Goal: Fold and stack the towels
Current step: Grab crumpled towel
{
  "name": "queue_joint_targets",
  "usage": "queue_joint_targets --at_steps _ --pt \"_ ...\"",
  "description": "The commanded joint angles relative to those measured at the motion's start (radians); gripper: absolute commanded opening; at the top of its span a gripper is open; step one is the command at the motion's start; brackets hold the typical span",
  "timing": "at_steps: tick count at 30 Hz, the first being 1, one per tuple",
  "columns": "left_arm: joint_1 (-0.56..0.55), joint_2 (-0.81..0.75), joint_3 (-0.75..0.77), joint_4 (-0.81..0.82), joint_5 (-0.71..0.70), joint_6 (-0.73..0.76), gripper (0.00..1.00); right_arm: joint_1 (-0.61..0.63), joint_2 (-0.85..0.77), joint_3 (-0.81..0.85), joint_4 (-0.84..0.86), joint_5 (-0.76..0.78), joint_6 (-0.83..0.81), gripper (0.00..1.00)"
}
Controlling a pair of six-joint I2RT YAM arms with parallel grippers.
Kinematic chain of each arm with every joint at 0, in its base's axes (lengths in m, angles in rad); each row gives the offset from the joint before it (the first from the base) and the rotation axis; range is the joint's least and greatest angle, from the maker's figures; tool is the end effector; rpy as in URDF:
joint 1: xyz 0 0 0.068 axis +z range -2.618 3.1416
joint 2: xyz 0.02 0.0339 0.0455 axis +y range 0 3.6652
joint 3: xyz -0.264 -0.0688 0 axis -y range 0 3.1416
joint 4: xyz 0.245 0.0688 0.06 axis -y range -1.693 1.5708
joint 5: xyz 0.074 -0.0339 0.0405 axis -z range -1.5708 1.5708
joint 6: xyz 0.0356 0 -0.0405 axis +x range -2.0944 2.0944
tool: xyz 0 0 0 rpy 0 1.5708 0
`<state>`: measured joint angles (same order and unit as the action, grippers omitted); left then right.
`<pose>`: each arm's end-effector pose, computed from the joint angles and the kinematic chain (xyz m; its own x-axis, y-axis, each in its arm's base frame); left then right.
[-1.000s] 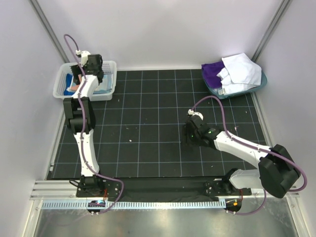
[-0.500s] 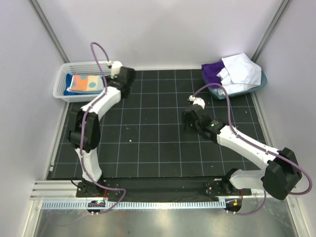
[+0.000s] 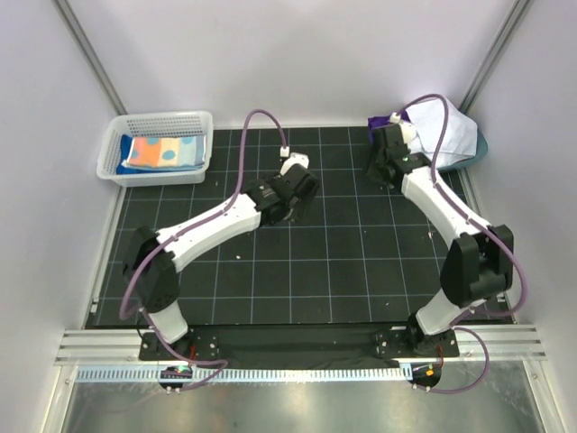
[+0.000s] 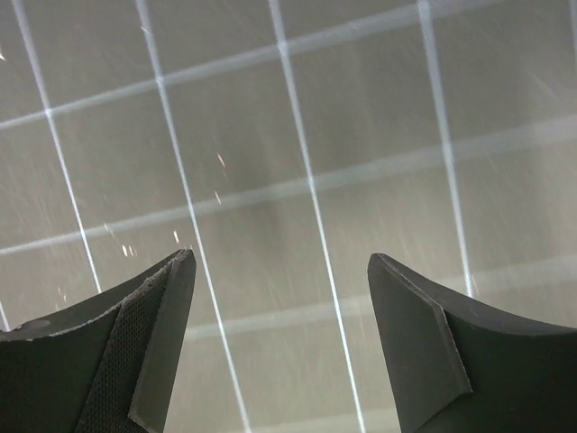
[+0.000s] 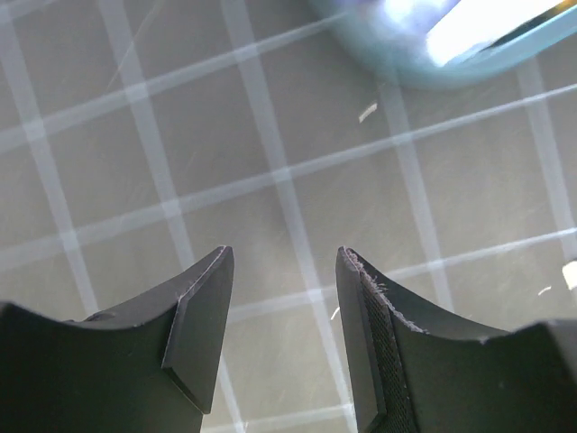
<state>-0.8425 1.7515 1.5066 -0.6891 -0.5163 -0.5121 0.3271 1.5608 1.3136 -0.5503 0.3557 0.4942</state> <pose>0.2674 -0.2735 0.2876 -0.6888 0.1321 -0.7128 0.1332 0.9896 0.0546 0.3303 0.0990 0.2989 -0.6302 0.2557 -0.7331 0.2591 0.9593 0.1119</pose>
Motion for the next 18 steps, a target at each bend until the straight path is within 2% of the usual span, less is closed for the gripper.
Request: queue_joint_targets --at_steps 1,4,9,13,18 --pt "-0.027 -0.164 -0.005 -0.148 0.108 0.026 0.81 -0.149 0.097 0.136 -0.02 0.006 -0.034 0.56" --pt "-0.041 -0.281 -0.094 -0.17 0.144 0.047 0.8 -0.255 0.212 0.249 -0.036 -0.021 -0.051 0.56" --pt "-0.046 -0.423 -0.253 -0.13 0.163 0.069 0.8 -0.35 0.382 0.43 -0.048 -0.063 -0.074 0.54" --pt "-0.047 -0.504 -0.342 -0.08 0.174 0.086 0.81 -0.381 0.507 0.542 -0.073 -0.024 -0.114 0.53" --pt "-0.047 -0.566 -0.391 -0.041 0.165 0.112 0.82 -0.402 0.547 0.621 -0.073 0.008 -0.134 0.53"
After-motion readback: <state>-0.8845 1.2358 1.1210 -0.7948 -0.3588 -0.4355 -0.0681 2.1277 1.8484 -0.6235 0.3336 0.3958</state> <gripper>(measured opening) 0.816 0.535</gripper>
